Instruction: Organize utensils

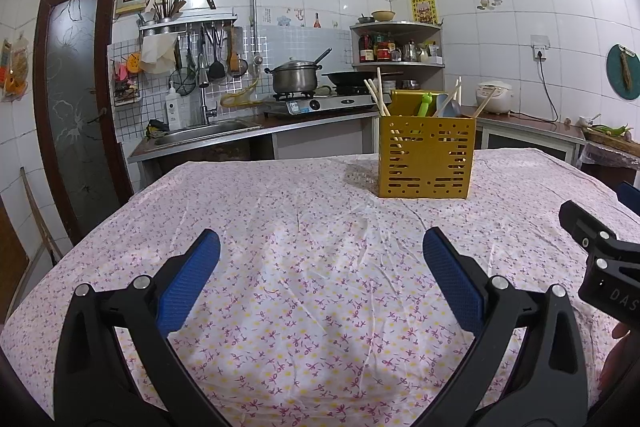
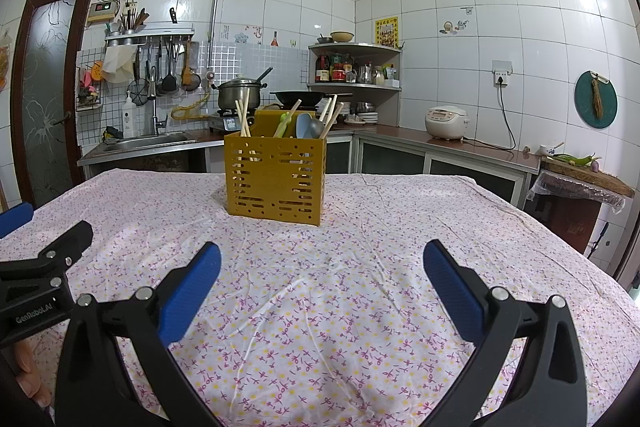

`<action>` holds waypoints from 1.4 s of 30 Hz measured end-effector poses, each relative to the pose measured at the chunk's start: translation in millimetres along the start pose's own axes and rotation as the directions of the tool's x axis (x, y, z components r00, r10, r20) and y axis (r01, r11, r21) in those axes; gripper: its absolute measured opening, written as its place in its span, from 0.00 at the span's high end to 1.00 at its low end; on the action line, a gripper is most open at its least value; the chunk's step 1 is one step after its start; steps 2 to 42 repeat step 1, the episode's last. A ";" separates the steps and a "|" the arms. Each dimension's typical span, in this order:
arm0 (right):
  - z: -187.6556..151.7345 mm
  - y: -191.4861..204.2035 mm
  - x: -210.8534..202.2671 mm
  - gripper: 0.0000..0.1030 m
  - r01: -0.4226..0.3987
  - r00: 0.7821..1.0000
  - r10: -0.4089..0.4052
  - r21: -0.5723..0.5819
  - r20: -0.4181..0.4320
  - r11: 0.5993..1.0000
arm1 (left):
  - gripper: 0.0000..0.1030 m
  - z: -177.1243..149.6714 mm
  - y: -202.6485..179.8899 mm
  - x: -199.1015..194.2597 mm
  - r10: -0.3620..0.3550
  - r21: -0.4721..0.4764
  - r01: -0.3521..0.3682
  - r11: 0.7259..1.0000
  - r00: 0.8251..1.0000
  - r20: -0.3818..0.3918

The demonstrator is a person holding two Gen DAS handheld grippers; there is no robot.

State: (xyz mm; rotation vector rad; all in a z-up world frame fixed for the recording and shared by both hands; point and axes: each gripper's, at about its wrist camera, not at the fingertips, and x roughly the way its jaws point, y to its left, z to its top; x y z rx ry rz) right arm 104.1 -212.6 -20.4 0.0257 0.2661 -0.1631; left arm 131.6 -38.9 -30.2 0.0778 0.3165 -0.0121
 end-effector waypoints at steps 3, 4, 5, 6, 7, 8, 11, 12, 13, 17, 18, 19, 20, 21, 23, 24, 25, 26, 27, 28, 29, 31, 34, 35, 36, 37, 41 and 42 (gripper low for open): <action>-0.2 0.9 -0.5 0.04 0.000 1.000 0.000 0.000 0.000 1.000 | 0.05 0.6 -0.2 0.4 0.001 0.002 -0.001 1.000 1.000 0.001; -0.2 0.9 -0.5 0.04 0.000 1.000 0.000 0.000 0.000 1.000 | 0.05 0.6 -0.2 0.4 0.001 0.002 -0.001 1.000 1.000 0.001; -0.2 0.9 -0.5 0.04 0.000 1.000 0.000 0.000 0.000 1.000 | 0.05 0.6 -0.2 0.4 0.001 0.002 -0.001 1.000 1.000 0.001; -0.2 0.9 -0.5 0.04 0.000 1.000 0.000 0.000 0.000 1.000 | 0.05 0.6 -0.2 0.4 0.001 0.002 -0.001 1.000 1.000 0.001; -0.2 0.9 -0.5 0.04 0.000 1.000 0.000 0.000 0.000 1.000 | 0.05 0.6 -0.2 0.4 0.001 0.002 -0.001 1.000 1.000 0.001; -0.2 0.9 -0.5 0.04 0.000 1.000 0.000 0.000 0.000 1.000 | 0.05 0.6 -0.2 0.4 0.001 0.002 -0.001 1.000 1.000 0.001; -0.2 0.9 -0.5 0.04 0.000 1.000 0.000 0.000 0.000 1.000 | 0.05 0.6 -0.2 0.4 0.001 0.002 -0.001 1.000 1.000 0.001; -0.2 0.9 -0.5 0.04 0.000 1.000 0.000 0.000 0.000 1.000 | 0.05 0.6 -0.2 0.4 0.001 0.002 -0.001 1.000 1.000 0.001; -0.2 0.9 -0.5 0.04 0.000 1.000 0.000 0.000 0.000 1.000 | 0.05 0.6 -0.2 0.4 0.001 0.002 -0.001 1.000 1.000 0.001; -0.2 0.9 -0.5 0.04 0.000 1.000 0.000 0.000 0.000 1.000 | 0.05 0.6 -0.2 0.4 0.001 0.002 -0.001 1.000 1.000 0.001; -0.2 0.9 -0.5 0.04 0.000 1.000 0.000 0.000 0.000 1.000 | 0.05 0.6 -0.2 0.4 0.001 0.002 -0.001 1.000 1.000 0.001; -0.2 0.9 -0.5 0.04 0.000 1.000 0.000 0.000 0.000 1.000 | 0.05 0.6 -0.2 0.4 0.001 0.002 -0.001 1.000 1.000 0.001; -0.2 0.9 -0.5 0.04 0.000 1.000 0.000 0.000 0.000 1.000 | 0.05 0.6 -0.2 0.4 0.001 0.002 -0.001 1.000 1.000 0.001; -0.2 0.9 -0.5 0.04 0.000 1.000 0.000 0.000 0.000 1.000 | 0.05 0.6 -0.2 0.4 0.001 0.002 -0.001 1.000 1.000 0.001; -0.2 0.9 -0.5 0.04 0.000 1.000 0.000 0.000 0.000 1.000 | 0.05 0.6 -0.2 0.4 0.001 0.002 -0.001 1.000 1.000 0.001; -0.2 0.9 -0.5 0.04 0.000 1.000 0.000 0.000 0.000 1.000 | 0.05 0.6 -0.2 0.4 0.001 0.002 -0.001 1.000 1.000 0.001; -0.2 0.9 -0.5 0.04 0.000 1.000 0.000 0.000 0.000 1.000 | 0.05 0.6 -0.2 0.4 0.001 0.002 -0.001 1.000 1.000 0.001; -0.2 0.9 -0.5 0.04 0.000 1.000 0.000 0.000 0.000 1.000 | 0.05 0.6 -0.2 0.4 0.001 0.002 -0.001 1.000 1.000 0.001; -0.2 0.9 -0.5 0.04 0.000 1.000 0.000 0.000 0.000 1.000 | 0.05 0.6 -0.2 0.4 0.001 0.002 -0.001 1.000 1.000 0.001; -0.2 0.9 -0.5 0.04 0.000 1.000 0.000 0.000 0.000 1.000 | 0.05 0.6 -0.2 0.4 0.001 0.002 -0.001 1.000 1.000 0.001; -0.2 0.9 -0.5 0.04 0.000 1.000 0.000 0.000 0.000 1.000 | 0.05 0.6 -0.2 0.4 0.001 0.002 -0.001 1.000 1.000 0.001; -0.2 0.9 -0.5 0.04 0.000 1.000 0.000 0.000 0.000 1.000 | 0.05 0.6 -0.2 0.4 0.001 0.002 -0.001 1.000 1.000 0.001; -0.2 0.9 -0.5 0.04 0.000 1.000 0.000 0.000 0.000 1.000 | 0.05 0.6 -0.2 0.4 0.001 0.002 -0.001 1.000 1.000 0.001; -0.2 0.9 -0.5 0.04 0.000 1.000 0.000 0.000 0.000 1.000 | 0.05 0.6 -0.2 0.4 0.001 0.002 -0.001 1.000 1.000 0.001; -0.2 0.9 -0.5 0.04 0.000 1.000 0.000 0.000 0.000 1.000 | 0.05 0.6 -0.2 0.4 0.001 0.002 -0.001 1.000 1.000 0.001; -0.2 0.9 -0.5 0.04 0.000 1.000 0.000 0.000 0.000 1.000 | 0.05 0.6 -0.2 0.4 0.001 0.002 -0.001 1.000 1.000 0.001; -0.2 0.9 -0.5 0.04 0.000 1.000 0.000 0.000 0.000 1.000 | 0.05 0.6 -0.2 0.4 0.001 0.002 -0.001 1.000 1.000 0.001; -0.2 0.9 -0.5 0.04 0.000 1.000 0.000 0.000 0.000 1.000 | 0.05 0.6 -0.2 0.4 0.001 0.002 -0.001 1.000 1.000 0.001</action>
